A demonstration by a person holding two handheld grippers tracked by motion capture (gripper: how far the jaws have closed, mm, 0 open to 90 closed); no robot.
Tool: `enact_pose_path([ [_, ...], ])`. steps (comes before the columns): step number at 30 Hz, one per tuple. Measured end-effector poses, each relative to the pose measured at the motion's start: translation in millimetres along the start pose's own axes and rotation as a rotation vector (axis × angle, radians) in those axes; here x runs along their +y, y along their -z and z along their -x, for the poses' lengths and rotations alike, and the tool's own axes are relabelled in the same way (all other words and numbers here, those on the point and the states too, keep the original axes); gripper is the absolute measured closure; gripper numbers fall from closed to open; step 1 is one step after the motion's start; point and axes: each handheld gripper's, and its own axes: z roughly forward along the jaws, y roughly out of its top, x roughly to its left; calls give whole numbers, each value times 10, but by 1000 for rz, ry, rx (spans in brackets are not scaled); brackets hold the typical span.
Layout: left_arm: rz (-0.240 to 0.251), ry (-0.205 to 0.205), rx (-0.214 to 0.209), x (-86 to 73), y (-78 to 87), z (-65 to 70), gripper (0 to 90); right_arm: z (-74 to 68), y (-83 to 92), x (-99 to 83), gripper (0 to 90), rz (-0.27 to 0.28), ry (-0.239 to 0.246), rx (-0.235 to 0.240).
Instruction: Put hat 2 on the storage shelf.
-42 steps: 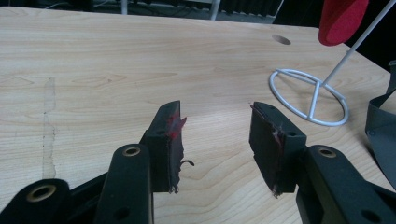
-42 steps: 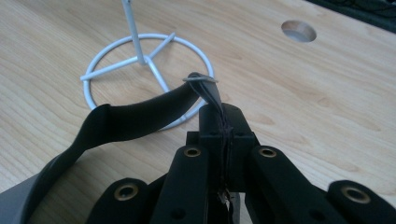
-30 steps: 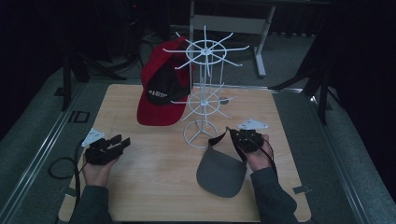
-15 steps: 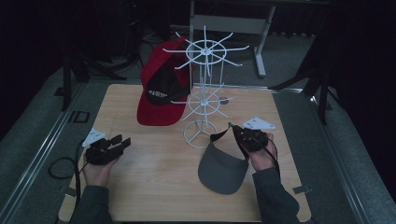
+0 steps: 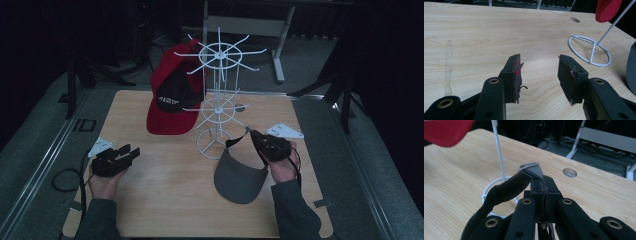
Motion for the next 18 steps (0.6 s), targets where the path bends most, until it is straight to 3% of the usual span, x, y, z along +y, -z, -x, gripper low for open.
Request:
enact_pose_path([
  [9,1,0,1,1,6,-2,541,-33,97,42,885,52,-13,40],
  [18,0,0,0,2,5,-2,542,-74,227,67,885,93,-10,47],
])
